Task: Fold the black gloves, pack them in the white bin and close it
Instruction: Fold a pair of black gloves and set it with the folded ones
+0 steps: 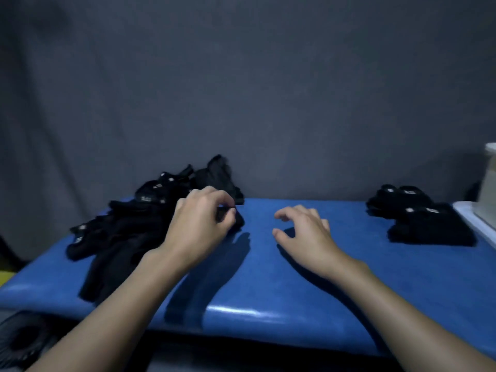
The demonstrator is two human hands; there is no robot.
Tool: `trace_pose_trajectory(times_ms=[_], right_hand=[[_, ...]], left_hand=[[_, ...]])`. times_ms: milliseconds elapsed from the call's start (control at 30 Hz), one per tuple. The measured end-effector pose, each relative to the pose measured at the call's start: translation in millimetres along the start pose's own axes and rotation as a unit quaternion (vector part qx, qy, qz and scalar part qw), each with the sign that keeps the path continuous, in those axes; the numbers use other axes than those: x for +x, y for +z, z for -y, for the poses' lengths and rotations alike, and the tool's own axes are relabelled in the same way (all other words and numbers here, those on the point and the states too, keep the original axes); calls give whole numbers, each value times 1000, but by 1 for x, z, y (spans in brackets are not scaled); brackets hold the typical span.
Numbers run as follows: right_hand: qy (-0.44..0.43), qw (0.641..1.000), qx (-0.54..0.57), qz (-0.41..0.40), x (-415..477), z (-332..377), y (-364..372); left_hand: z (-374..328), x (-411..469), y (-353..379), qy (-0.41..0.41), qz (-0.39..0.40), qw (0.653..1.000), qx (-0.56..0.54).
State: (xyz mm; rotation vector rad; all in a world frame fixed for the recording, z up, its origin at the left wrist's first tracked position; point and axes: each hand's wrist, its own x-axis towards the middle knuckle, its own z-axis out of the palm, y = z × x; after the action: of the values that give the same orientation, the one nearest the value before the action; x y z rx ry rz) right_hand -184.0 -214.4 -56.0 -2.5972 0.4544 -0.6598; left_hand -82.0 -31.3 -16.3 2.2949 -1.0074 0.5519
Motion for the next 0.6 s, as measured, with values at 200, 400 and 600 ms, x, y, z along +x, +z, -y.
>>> trace_pose_trajectory(times_ms=[200, 400, 600], right_hand=[[-1, 998, 38, 55, 27, 41, 38], [22, 996, 36, 80, 56, 59, 65], [84, 991, 91, 43, 66, 57, 73]], left_hand=[[59, -6, -28, -55, 33, 994, 93], [83, -6, -21, -46, 96, 987, 122], [87, -3, -17, -23, 97, 986, 131]])
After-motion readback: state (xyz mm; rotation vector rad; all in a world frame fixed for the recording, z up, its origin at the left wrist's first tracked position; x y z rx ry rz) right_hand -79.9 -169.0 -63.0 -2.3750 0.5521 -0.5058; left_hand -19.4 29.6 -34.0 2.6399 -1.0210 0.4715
